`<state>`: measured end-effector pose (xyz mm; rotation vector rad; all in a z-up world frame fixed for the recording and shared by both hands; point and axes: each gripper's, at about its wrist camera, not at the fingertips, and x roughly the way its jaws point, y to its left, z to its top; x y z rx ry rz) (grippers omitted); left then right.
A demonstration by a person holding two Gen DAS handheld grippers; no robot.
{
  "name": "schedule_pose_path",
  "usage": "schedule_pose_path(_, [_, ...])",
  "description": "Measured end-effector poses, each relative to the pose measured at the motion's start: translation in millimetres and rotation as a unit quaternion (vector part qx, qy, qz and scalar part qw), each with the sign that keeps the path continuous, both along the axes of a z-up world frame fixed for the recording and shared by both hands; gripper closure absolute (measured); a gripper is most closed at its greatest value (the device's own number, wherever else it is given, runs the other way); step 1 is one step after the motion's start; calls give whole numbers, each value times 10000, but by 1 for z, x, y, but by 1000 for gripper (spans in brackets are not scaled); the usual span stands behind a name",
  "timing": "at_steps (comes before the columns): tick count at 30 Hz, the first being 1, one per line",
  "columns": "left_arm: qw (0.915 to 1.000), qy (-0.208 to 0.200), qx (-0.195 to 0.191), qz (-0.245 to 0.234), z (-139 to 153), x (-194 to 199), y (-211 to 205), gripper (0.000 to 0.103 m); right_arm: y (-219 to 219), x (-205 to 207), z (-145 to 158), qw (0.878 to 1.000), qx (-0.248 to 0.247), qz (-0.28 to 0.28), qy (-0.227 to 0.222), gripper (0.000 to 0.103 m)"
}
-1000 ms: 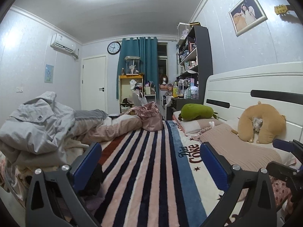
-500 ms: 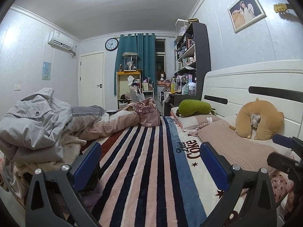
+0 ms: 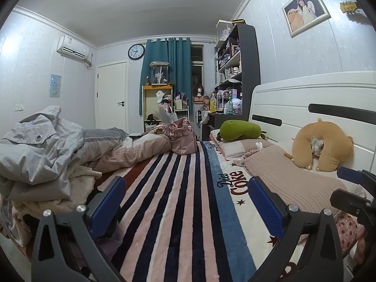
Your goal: Fold large clothes
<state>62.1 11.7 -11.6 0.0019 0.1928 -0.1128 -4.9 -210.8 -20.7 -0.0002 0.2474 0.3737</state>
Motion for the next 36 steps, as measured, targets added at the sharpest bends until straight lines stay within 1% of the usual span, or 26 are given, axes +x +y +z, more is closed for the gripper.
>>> schedule_pose_path(18, [9999, -8, -30, -140, -2, 9, -2, 1, -1, 7, 2, 10000, 63, 1, -63, 0])
schedule_pose_path(25, [9999, 15, -22, -116, -5, 3, -3, 1, -2, 7, 1, 10000, 97, 5, -15, 0])
schedule_pose_path(36, [9999, 19, -36, -126, -6, -10, -1, 1, 2, -5, -3, 9999, 98, 45, -23, 0])
